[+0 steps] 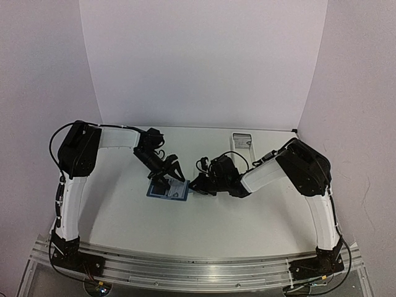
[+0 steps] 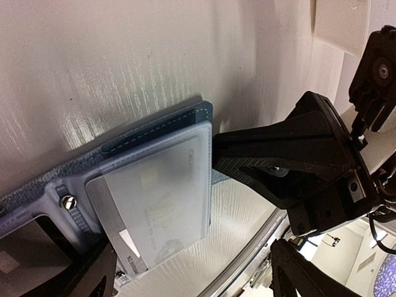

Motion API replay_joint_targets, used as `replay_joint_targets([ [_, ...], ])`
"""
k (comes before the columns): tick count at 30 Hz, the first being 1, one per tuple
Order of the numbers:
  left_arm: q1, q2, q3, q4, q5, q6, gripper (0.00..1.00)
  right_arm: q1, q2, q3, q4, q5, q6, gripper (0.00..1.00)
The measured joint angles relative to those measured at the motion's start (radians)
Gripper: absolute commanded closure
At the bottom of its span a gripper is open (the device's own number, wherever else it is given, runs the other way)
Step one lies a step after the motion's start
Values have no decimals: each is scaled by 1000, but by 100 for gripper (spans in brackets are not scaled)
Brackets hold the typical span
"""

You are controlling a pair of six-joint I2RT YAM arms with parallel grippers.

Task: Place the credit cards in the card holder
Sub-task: Insert the credit card into the card holder, then turn over the card slot in the card holder.

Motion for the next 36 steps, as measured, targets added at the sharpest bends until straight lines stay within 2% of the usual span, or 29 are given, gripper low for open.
replay_joint_targets([
  [9, 2, 25, -1, 45, 83, -43, 22, -2, 2, 0, 8, -11, 22, 98],
  [15, 2, 26, -2, 52, 98, -37, 16, -5, 5, -3, 21, -22, 47, 100],
  [18, 3, 26, 9, 21, 91, 22, 13, -6, 5, -5, 23, -30, 55, 100],
  [23, 2, 24, 63, -71, 3, 172, 9, -4, -12, -30, 29, -53, 63, 100],
  [28, 5, -5, 79, -122, -66, 277, 10, -3, -52, -35, 14, -63, 78, 100],
  [36, 41, -80, 45, -117, -99, 301, 12, 3, -105, -31, -6, -68, 93, 100],
])
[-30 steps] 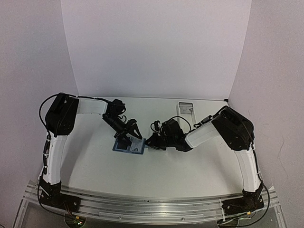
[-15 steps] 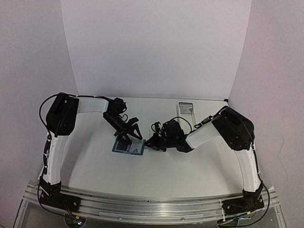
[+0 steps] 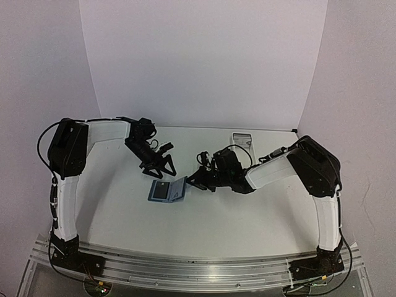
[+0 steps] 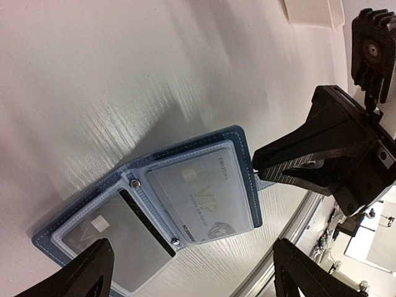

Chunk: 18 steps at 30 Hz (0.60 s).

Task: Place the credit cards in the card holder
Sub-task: Turn over the card slot in the card holder.

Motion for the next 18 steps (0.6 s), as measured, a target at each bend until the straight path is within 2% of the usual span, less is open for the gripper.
replay_joint_targets([
  [2, 4, -38, -61, 45, 18, -34, 12, 9, 0, 12, -7, 0, 11, 100],
  [4, 3, -56, -116, 94, 44, -72, 17, 21, 0, 31, -17, 0, 18, 100],
  [10, 4, -58, -205, 169, 61, -129, 46, 57, 0, 84, -18, 13, 25, 100],
  [14, 13, -69, -239, 195, 79, -148, 54, 68, 0, 84, -31, 18, 28, 100],
  [18, 20, -78, -247, 206, 78, -154, 53, 66, 0, 84, -32, 18, 32, 100],
])
